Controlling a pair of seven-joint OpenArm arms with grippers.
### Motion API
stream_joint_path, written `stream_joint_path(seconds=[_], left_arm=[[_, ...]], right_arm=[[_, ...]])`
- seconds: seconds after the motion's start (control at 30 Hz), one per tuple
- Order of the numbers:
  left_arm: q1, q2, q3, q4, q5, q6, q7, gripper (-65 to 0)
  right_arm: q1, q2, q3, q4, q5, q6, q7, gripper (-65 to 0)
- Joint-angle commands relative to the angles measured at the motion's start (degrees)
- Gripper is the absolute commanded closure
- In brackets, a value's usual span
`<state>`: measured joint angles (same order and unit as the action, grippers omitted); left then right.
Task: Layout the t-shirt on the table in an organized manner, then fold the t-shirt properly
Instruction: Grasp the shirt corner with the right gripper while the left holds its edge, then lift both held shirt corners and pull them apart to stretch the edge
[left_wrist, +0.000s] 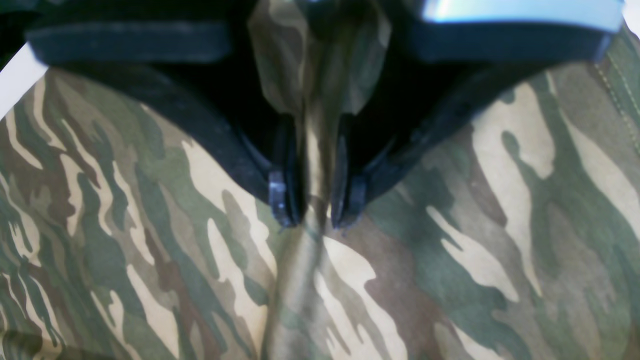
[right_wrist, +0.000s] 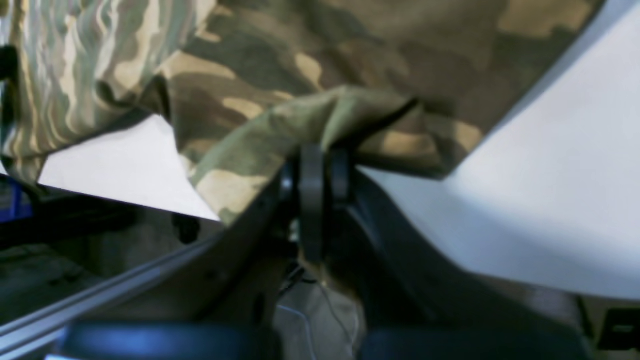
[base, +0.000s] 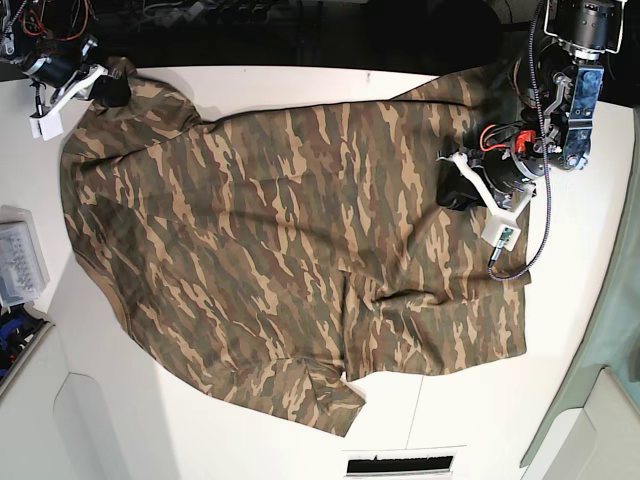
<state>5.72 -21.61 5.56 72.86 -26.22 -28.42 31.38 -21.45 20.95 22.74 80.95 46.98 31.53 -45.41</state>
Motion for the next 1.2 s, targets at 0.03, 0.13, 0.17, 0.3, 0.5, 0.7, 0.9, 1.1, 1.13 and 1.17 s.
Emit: stream_joint_path(seconds=[0.03, 0.13, 0.17, 0.3, 0.5, 0.7, 0.9, 1.1, 1.13, 1.17], left_arm=[[1.1, 0.0, 0.7, -1.6, 5.4, 2.2, 7.4, -17.3], [1.1, 0.0, 0.7, -1.6, 4.2, 3.1, 7.3, -25.3], [1.0, -0.2, 0.4, -1.3, 3.1, 3.6, 7.0, -28.2], [1.0, -0.5, -2.2, 3.5, -1.5, 3.6, 8.5, -29.1], [1.6, -0.5, -8.1, 11.1, -6.3, 3.5, 13.1, -29.1], [5.1, -0.5, -17.8, 11.4, -11.0, 2.5, 13.0, -29.1], [10.2, -0.5, -27.9, 15.1, -15.5, 0.5, 13.9, -29.1], [16.7, -0.5, -33.3, 16.1, -15.8, 0.3, 13.9, -29.1], [17.8, -0.5, -33.8, 16.1, -15.8, 0.0, 13.9, -29.1], [19.0, -0.5, -34.2, 16.1, -15.8, -0.9, 14.2, -29.1]], right_arm=[[-0.8, 0.8, 0.4, 0.3, 1.0, 0.0, -0.2, 0.0], [-0.9, 0.8, 0.4, 0.3, 1.5, 0.3, -0.2, -13.5], [-0.9, 0.8, 0.4, 0.3, 1.5, 0.2, -0.2, -22.2], [-0.8, 0.8, 0.7, 0.8, 1.5, 0.2, -0.3, -34.9], [-0.8, 0.9, 3.6, 1.0, 1.4, 0.2, -1.0, -34.9], [-1.0, 1.3, 5.7, 1.0, 0.2, 0.2, -1.4, -34.9], [-1.0, 1.2, 5.7, 0.9, -0.1, 0.2, -1.4, -34.9], [-1.0, 1.3, 5.7, 0.9, -2.6, 0.2, -1.6, -35.0], [-1.0, 1.3, 5.7, 0.9, -2.9, 0.2, -1.7, -34.9], [-1.0, 1.3, 5.7, 0.9, -3.1, 0.2, -1.9, -35.0]])
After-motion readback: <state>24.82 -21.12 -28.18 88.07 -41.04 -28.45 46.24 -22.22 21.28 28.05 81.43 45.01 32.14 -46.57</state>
